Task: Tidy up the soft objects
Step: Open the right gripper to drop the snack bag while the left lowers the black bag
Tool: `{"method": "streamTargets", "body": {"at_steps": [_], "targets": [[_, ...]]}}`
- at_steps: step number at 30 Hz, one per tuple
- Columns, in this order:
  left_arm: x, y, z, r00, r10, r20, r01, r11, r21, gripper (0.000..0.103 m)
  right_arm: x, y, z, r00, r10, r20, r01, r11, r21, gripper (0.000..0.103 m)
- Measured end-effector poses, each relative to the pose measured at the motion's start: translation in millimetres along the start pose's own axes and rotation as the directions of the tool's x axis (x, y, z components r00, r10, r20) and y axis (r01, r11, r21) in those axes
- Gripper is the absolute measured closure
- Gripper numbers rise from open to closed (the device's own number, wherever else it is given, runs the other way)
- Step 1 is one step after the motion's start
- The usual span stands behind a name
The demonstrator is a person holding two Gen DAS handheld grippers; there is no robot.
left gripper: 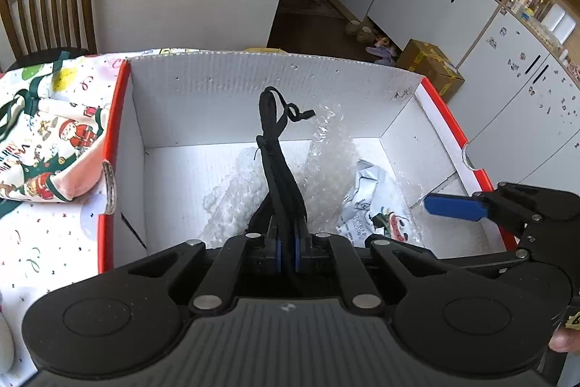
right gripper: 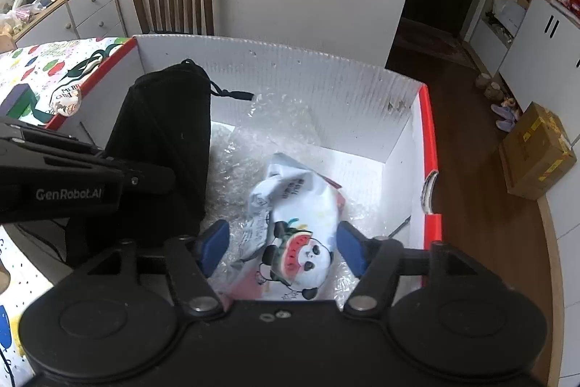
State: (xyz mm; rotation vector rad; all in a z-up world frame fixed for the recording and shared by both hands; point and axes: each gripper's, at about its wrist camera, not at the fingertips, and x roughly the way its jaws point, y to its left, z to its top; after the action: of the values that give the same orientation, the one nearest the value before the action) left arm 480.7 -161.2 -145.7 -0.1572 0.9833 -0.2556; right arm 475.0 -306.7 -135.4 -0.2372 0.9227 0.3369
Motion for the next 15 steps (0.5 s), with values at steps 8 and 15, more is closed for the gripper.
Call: {"method": "streamTargets", "body": {"at_steps": [8, 15], "targets": [[-13, -8, -2, 1.000, 0.016, 0.017, -0.017, 0.999, 0.036, 0.092, -14, -11, -4, 0.999, 0.018, 0.029, -0.020, 0.997, 0.069, 0.032], [-29, -16, -3, 0.998, 0.018, 0.060, -0.021, 0.998, 0.062, 0.035, -31, -18, -9, 0.998, 0.028, 0.061, -0.033, 0.995, 0.093, 0.023]]}}
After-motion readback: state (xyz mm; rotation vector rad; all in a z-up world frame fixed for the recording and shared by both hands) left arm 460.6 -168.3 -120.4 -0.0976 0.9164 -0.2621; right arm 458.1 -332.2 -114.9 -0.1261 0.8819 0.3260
